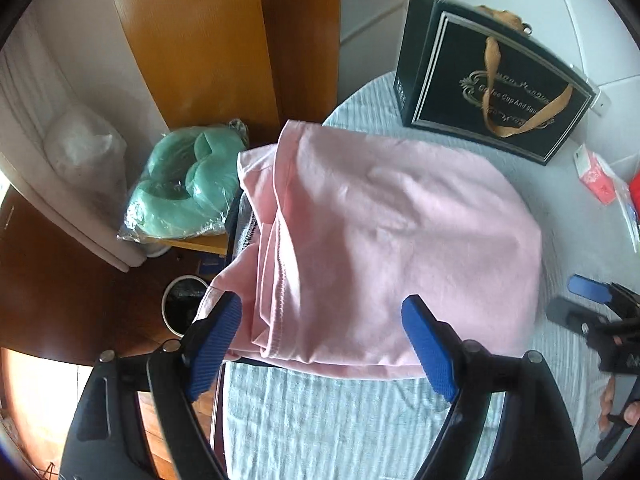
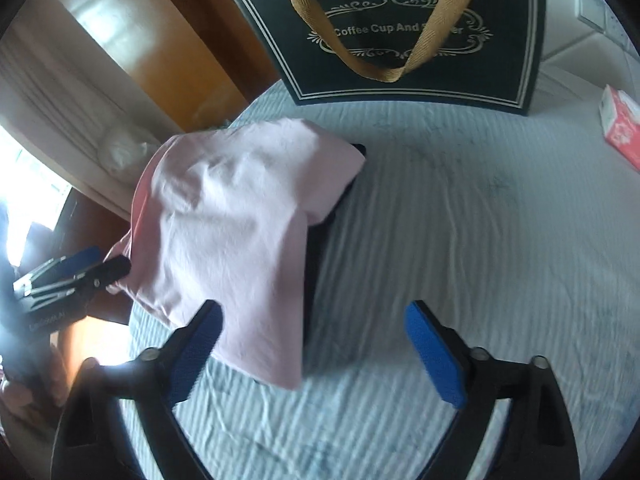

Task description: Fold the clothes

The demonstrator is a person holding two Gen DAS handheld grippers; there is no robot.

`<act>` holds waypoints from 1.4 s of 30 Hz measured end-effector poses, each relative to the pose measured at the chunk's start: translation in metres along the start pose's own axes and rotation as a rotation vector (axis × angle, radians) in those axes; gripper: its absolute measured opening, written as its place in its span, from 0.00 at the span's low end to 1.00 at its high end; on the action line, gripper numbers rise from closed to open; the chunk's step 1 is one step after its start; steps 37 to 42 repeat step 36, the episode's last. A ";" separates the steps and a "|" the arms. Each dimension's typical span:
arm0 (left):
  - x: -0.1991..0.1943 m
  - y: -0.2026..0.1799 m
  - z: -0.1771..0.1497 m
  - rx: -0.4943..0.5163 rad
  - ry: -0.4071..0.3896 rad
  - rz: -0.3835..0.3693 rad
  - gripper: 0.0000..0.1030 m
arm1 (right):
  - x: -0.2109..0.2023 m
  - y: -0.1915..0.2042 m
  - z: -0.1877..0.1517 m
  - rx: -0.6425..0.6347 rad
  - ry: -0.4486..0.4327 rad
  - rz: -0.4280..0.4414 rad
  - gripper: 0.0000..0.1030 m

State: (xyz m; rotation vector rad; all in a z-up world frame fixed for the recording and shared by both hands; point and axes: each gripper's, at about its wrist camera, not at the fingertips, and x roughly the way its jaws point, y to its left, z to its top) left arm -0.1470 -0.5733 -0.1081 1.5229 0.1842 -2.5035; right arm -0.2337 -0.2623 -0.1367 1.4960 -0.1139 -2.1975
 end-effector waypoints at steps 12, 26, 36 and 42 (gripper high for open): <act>-0.017 -0.016 -0.016 -0.012 0.090 -0.061 0.80 | -0.053 0.030 -0.022 -0.161 -0.060 -0.069 1.00; -0.058 -0.013 -0.022 0.005 0.027 -0.132 0.80 | -0.068 0.049 -0.031 -0.200 -0.087 -0.072 1.00; -0.069 -0.025 -0.023 0.065 -0.017 -0.078 0.80 | -0.072 0.050 -0.033 -0.198 -0.095 -0.074 1.00; -0.069 -0.025 -0.023 0.065 -0.017 -0.078 0.80 | -0.072 0.050 -0.033 -0.198 -0.095 -0.074 1.00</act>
